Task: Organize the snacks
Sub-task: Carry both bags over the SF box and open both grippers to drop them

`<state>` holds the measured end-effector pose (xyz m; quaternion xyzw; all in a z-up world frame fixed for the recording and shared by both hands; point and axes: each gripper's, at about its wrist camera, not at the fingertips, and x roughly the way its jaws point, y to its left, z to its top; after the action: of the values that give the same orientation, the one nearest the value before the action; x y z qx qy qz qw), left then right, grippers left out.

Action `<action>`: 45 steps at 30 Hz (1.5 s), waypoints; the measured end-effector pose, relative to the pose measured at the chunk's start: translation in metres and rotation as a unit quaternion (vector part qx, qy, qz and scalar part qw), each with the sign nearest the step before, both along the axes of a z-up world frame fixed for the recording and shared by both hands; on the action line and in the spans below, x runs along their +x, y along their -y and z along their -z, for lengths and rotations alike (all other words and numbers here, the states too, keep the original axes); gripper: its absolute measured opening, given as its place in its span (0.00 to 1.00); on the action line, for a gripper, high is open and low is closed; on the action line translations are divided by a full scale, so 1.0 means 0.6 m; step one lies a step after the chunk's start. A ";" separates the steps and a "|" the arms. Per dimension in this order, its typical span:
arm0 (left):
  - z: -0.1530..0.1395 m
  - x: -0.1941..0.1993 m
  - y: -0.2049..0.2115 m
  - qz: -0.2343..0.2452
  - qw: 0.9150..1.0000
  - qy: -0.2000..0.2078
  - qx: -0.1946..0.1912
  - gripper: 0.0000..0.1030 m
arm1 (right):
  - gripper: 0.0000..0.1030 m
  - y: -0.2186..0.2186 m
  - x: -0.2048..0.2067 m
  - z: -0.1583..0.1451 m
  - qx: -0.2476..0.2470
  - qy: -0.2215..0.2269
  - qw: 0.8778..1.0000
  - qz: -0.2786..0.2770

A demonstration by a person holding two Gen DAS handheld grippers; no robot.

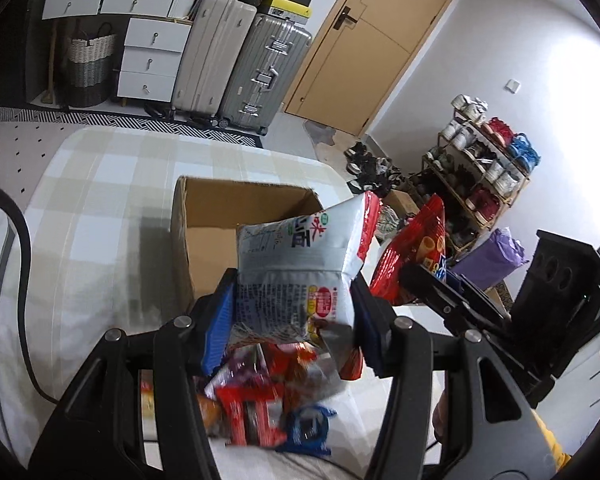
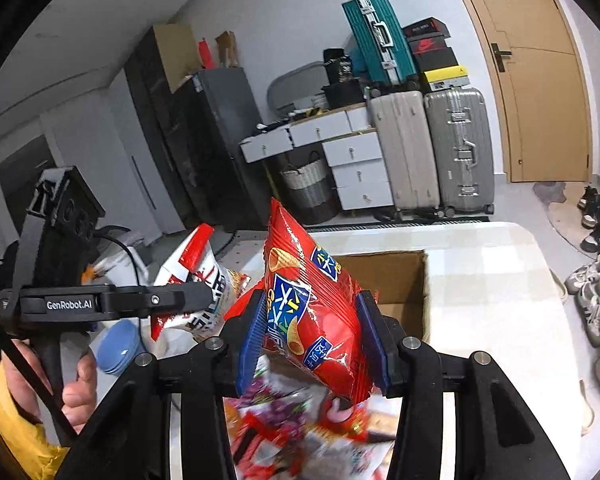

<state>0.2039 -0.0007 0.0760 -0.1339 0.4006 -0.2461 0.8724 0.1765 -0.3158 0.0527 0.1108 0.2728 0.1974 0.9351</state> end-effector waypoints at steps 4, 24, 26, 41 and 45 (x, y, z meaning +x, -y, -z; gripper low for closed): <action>0.006 0.062 0.026 -0.006 1.000 -0.005 0.020 0.49 | 0.44 0.003 0.052 0.010 -0.019 -0.009 1.000 0.009; 0.130 0.248 0.112 -0.005 0.994 -0.055 0.092 0.49 | 0.44 -0.025 0.240 0.111 -0.092 -0.081 0.992 0.030; 0.148 0.262 0.117 -0.002 0.993 -0.062 0.095 0.49 | 0.44 -0.031 0.243 0.122 -0.104 -0.089 0.990 0.025; 0.244 0.325 0.138 -0.002 0.987 -0.118 0.110 0.50 | 0.44 -0.065 0.274 0.194 -0.201 -0.145 0.969 -0.001; 0.248 0.330 0.143 -0.005 0.986 -0.119 0.116 0.50 | 0.45 -0.063 0.272 0.196 -0.206 -0.140 0.968 0.004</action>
<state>0.4022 -0.0867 -0.0730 -0.0621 0.5268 -0.1760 0.8292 0.3395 -0.2781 -0.0650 -0.0569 0.4352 0.1152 0.8911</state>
